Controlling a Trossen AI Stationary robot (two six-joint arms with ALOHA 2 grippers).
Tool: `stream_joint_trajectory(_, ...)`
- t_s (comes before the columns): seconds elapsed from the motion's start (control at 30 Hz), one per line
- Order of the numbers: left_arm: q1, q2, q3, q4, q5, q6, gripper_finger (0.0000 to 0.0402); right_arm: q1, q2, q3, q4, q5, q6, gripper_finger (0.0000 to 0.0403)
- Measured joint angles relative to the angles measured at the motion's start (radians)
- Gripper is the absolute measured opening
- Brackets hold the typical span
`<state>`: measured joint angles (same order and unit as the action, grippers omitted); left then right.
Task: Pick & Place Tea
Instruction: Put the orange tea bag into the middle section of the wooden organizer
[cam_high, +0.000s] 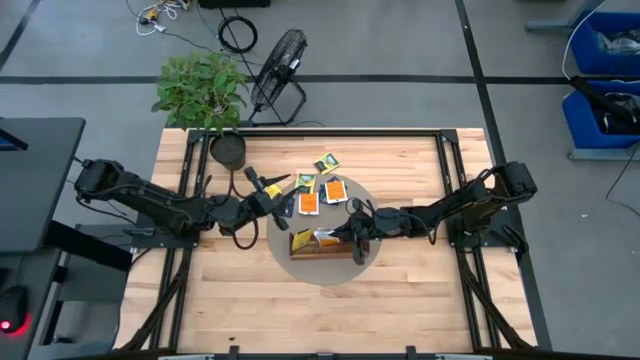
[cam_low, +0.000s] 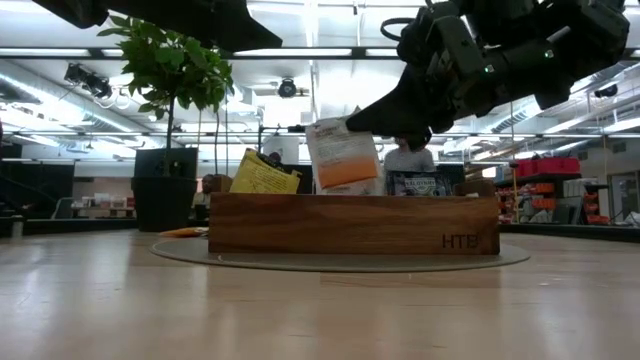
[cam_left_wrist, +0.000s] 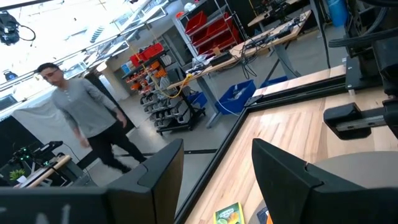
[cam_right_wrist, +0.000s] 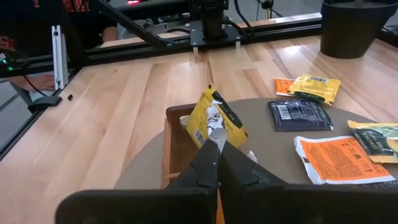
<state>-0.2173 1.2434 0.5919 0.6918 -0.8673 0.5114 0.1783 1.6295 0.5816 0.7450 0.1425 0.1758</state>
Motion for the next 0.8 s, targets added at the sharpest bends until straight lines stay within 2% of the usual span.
stream_joint_trajectory(0.2,0.000,0.000,0.000,0.000,0.000,0.001,0.0195,0.000,0.056,0.000,0.039,0.000,0.008,0.0004)
stream_joint_trajectory(0.53,0.000,0.000,0.000,0.000,0.000,0.008,0.0195,0.000,0.060,0.000,0.045,0.000,0.009,0.0007)
stream_joint_trajectory(0.8,0.000,0.000,0.000,0.000,0.000,0.008,0.0195,0.000,0.060,0.000,0.037,0.000,0.003,0.0055)
